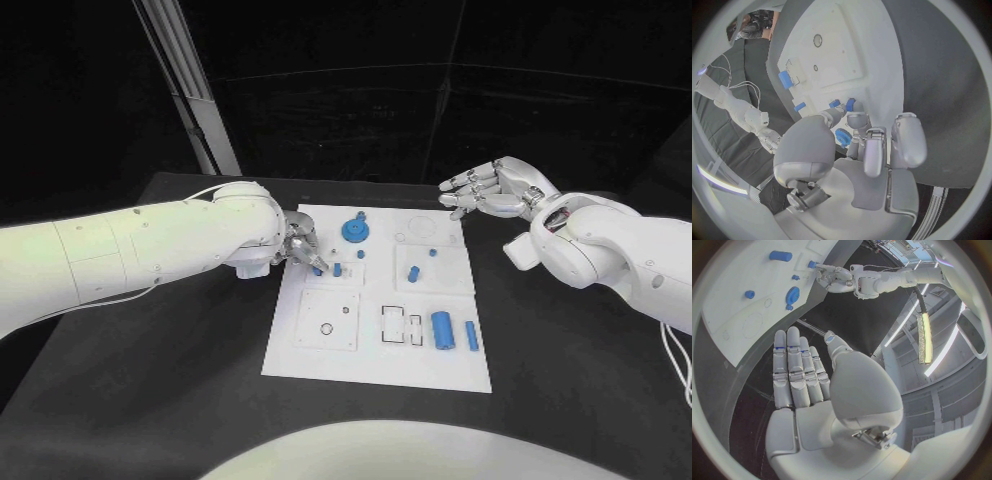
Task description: Assemble the parts on the task board
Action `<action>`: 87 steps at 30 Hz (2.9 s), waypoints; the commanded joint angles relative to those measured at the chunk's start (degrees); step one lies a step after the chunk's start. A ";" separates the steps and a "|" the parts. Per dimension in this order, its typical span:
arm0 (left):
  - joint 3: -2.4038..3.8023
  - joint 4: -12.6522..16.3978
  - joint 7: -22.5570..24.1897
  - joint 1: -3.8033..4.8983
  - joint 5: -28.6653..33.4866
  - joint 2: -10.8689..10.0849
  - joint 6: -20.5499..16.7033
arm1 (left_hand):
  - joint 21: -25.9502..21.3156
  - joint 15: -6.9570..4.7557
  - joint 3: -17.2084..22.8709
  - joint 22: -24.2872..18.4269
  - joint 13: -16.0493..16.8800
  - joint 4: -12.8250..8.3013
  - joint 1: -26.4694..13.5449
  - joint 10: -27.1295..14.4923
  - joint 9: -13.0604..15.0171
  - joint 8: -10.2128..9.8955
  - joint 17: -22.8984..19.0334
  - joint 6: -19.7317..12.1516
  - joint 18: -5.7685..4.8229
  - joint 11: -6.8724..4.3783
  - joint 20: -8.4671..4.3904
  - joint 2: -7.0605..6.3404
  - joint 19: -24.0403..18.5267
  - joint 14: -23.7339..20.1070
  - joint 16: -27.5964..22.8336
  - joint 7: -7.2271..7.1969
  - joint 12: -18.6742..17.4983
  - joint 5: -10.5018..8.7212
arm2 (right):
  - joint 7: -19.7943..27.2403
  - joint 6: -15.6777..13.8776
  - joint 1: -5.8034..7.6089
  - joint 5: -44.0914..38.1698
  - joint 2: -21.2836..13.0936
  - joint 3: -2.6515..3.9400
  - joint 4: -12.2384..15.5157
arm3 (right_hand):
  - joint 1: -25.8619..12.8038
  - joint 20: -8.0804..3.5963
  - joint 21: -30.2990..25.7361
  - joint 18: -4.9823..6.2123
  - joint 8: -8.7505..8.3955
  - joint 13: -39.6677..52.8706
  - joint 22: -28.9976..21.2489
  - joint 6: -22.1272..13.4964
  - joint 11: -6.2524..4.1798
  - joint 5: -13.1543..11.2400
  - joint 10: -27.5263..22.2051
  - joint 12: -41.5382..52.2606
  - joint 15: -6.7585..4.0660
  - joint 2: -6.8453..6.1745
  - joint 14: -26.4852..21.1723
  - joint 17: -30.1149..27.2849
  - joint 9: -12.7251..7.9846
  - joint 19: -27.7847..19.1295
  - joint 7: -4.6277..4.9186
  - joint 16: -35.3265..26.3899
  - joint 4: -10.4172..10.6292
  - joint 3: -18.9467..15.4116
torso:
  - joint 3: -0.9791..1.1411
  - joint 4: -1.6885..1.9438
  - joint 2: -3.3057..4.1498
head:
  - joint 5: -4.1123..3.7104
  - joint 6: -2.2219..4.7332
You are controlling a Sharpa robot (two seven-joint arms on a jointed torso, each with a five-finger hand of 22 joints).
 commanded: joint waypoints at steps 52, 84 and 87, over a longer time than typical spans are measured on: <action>0.00 -1.09 -0.54 0.03 -0.17 0.75 0.45 | 1.15 -0.79 -2.18 1.42 0.53 5.15 -7.02 1.23 -0.35 0.56 15.10 2.58 0.17 -0.43 -0.67 -2.03 0.80 6.05 0.18 -0.52 0.81 0.35 | 0.24 0.48 0.12 0.22 -0.23 0.03 0.40 | -0.47 0.33 -0.32 0.25 0.04 -0.10 -0.12 -0.38 -0.02 0.33 -0.51 0.40 0.37 0.19 0.15 -0.08 0.08 0.06 -0.13 -0.35 0.32 -0.24 | 0.08 0.07 0.16 | -0.44 0.06; 0.03 0.80 15.56 0.07 12.17 -2.58 -13.96 | -12.37 1.87 -13.51 -12.76 -14.89 10.47 -3.61 -11.45 -3.92 -4.65 6.65 -6.43 3.11 3.18 1.51 -0.56 -5.14 3.76 -4.66 3.59 -10.97 0.41 | 0.33 0.71 0.11 0.22 0.18 0.03 -0.15 | -0.54 0.34 -0.35 0.25 0.04 -0.10 -0.14 -0.38 -0.01 0.34 -0.53 0.41 0.38 0.18 0.14 -0.09 0.08 0.07 -0.12 -0.37 0.37 -0.29 | -0.04 0.08 0.09 | -0.62 0.19; 0.03 0.65 21.39 0.10 13.10 -2.54 -16.59 | -23.26 2.67 -12.33 -23.86 -16.11 9.42 0.08 -14.92 -4.47 -4.60 -2.61 -7.81 5.25 4.11 2.30 -0.74 -10.25 0.43 -11.01 4.56 -12.50 0.41 | 0.33 0.72 0.11 0.22 0.22 0.03 -0.21 | -0.54 0.34 -0.35 0.25 0.04 -0.10 -0.14 -0.38 -0.01 0.34 -0.53 0.41 0.38 0.18 0.14 -0.09 0.08 0.07 -0.12 -0.37 0.37 -0.29 | -0.05 0.04 0.04 | -0.66 0.20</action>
